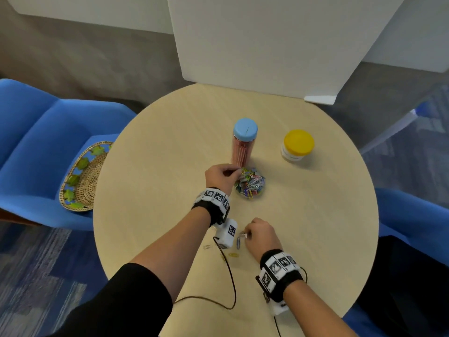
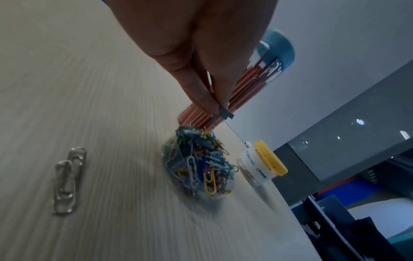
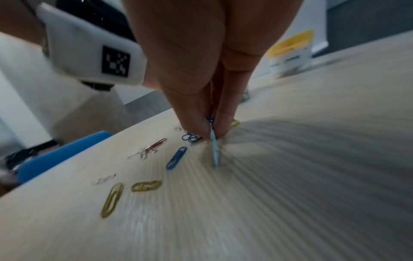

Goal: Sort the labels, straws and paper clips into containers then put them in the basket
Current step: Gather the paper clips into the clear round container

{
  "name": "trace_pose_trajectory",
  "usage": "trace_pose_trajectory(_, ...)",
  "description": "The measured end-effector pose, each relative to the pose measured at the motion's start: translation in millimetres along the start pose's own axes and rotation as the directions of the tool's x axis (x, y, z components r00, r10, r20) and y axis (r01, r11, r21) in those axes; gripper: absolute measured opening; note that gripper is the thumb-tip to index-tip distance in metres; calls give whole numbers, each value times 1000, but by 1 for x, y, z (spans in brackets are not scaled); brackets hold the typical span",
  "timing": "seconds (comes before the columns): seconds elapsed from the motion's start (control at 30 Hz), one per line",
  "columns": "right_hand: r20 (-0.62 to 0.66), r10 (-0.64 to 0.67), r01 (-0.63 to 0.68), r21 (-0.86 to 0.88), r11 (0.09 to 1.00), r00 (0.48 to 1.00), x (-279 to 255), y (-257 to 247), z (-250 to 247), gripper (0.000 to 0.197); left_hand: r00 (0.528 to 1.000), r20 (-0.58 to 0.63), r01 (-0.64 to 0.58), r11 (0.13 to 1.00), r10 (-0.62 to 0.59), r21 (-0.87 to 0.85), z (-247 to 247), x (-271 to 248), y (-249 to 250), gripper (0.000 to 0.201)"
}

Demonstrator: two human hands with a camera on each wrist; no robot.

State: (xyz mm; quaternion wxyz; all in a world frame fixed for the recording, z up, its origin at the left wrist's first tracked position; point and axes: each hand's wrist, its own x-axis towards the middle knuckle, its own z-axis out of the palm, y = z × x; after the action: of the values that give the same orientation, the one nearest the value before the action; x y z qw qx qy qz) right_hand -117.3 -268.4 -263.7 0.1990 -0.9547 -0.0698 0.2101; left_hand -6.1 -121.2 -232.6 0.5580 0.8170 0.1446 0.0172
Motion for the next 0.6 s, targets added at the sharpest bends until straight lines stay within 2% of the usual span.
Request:
trace_pose_trajectory(0.1, -51, 127, -112, 232, 966, 991, -3, 17, -9, 11, 999, 29, 33, 999, -34, 35, 13, 9, -2, 10)
trace_pose_trajectory(0.2, -67, 257, -196, 474, 858, 964, -1, 32, -23, 11, 997, 59, 35, 995, -40, 92, 18, 15, -5, 9)
trace_pose_trajectory(0.3, -39, 336, -234, 643, 729, 941, 9, 44, -41, 12, 996, 84, -7, 989, -5, 147, 20, 17, -8, 10)
trace_pose_trajectory(0.47, 19, 389, -267, 756, 598, 921, 31, 54, -63, 15, 993, 117, -45, 981, 23, 191, 18, 18, -5, 20)
trace_pose_trajectory(0.6, -64, 379, -204, 754, 624, 923, 53, 48, -80, 15, 992, 122, -74, 966, 44, 248, 15, 22, -7, 26)
